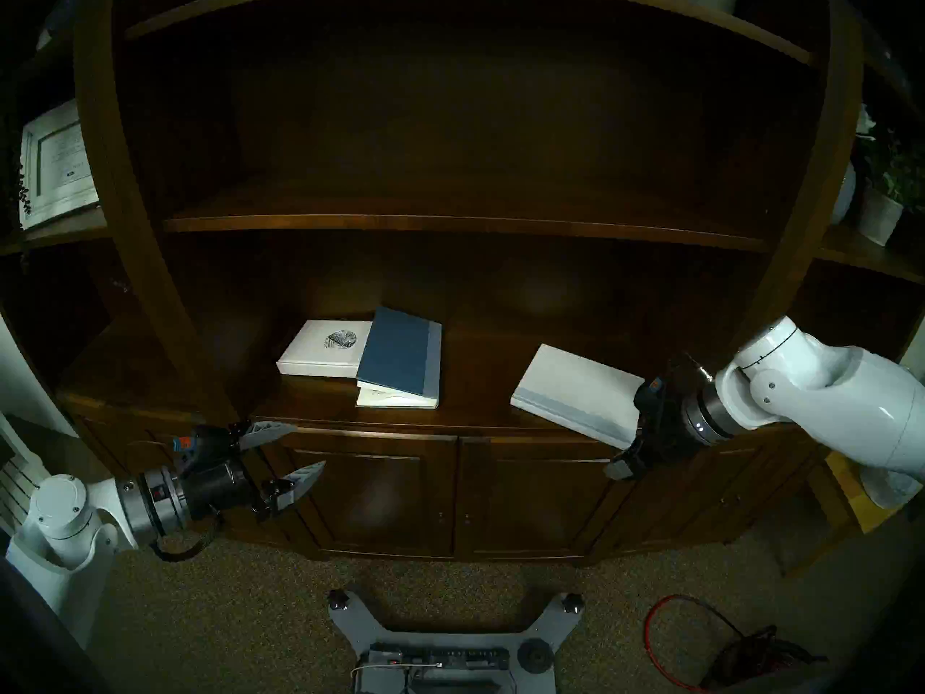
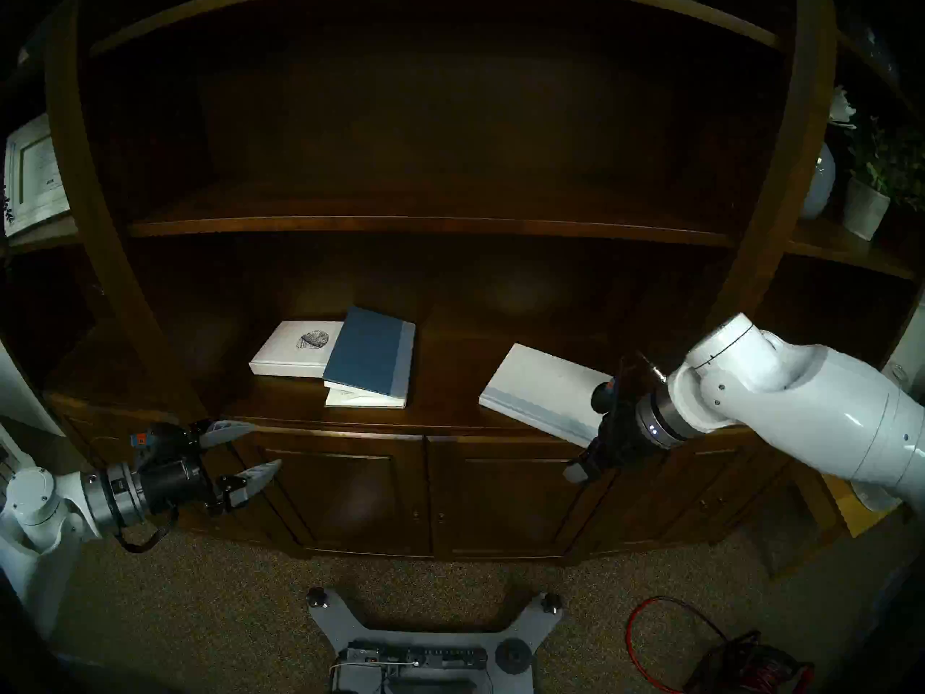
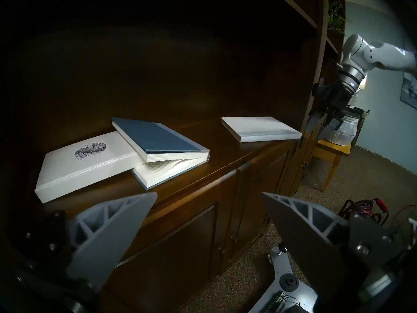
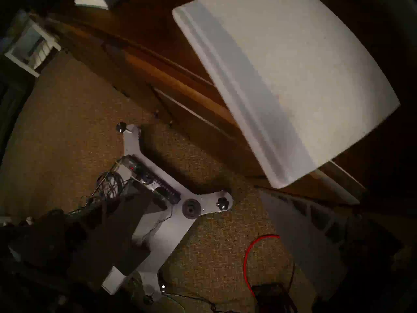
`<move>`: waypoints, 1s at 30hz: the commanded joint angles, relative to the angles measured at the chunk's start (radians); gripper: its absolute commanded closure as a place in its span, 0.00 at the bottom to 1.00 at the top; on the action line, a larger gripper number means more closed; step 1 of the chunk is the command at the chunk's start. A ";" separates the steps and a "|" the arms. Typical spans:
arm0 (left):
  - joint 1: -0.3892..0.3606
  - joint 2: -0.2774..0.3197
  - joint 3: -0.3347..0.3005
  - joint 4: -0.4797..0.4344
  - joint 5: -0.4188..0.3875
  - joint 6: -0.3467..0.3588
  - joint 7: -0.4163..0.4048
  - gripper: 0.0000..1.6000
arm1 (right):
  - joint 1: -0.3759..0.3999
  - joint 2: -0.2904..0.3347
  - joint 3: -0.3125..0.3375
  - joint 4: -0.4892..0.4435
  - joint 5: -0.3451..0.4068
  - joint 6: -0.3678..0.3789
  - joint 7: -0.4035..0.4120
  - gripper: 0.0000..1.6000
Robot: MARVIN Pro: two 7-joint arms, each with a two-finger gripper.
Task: Close the books and align them horizontally on the shelf
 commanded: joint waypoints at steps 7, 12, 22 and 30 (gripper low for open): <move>-0.008 -0.004 -0.016 -0.023 -0.012 -0.005 -0.002 0.00 | -0.009 -0.034 0.036 0.072 0.101 -0.176 -0.133 0.00; -0.008 -0.004 -0.015 -0.022 -0.012 -0.005 -0.002 0.00 | 0.010 -0.112 0.038 0.122 0.085 -0.171 -0.159 0.00; -0.009 -0.005 -0.015 -0.022 -0.011 -0.005 -0.002 0.00 | 0.044 -0.223 0.035 0.186 0.037 -0.154 -0.232 0.00; -0.008 -0.005 -0.016 -0.023 -0.012 -0.005 -0.003 0.00 | 0.060 -0.268 0.028 0.213 0.010 -0.129 -0.274 0.00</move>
